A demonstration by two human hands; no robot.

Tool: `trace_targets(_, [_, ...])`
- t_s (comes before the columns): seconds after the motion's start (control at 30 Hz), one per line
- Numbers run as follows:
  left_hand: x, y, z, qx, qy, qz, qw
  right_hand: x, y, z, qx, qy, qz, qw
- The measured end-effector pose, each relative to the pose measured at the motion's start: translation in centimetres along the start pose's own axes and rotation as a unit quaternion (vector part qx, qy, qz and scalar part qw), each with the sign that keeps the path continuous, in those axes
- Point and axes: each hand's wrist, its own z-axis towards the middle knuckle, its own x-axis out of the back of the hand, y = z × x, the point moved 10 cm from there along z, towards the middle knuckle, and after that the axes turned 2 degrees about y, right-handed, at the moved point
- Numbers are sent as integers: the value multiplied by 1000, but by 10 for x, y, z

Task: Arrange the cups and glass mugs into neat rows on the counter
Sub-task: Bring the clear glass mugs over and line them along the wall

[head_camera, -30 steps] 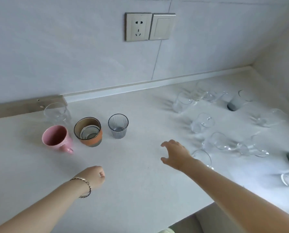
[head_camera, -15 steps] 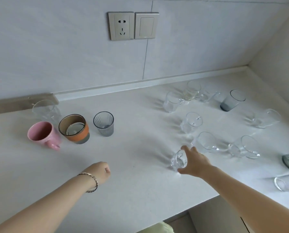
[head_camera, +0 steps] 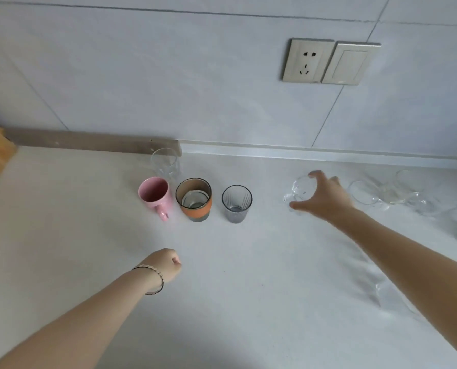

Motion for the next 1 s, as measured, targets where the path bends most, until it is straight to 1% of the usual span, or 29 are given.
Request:
trace_targets(0.07, [12, -15, 7, 11, 4, -3, 1000, 6, -39, 20, 13, 24, 26, 999])
trace_targets(0.17, [26, -32, 18, 19, 6, -5, 1000, -4, -98, 46, 31, 30, 51, 998])
trace_targets(0.27, [37, -46, 28, 24, 4, -8, 1000, -30, -147, 65, 37, 9, 50, 998])
trace_targets(0.4, [42, -60, 41, 25, -16, -19, 999, -79, -191, 85, 34, -36, 32, 998])
trace_targets(0.63, [38, -75, 67, -2, -64, -21, 998, -149, -215, 100, -19, -89, 16, 996])
trace_targets(0.7, [36, -70, 69, -13, -72, -17, 997, -151, -215, 99, -26, -83, 6, 996])
trace_targets(0.87, [43, -73, 72, -18, -60, -16, 998, -155, -235, 91, -28, -74, 15, 997])
trace_targets(1.0, [29, -62, 70, -38, -72, 10, 997, -141, -216, 74, -17, -71, 29, 997])
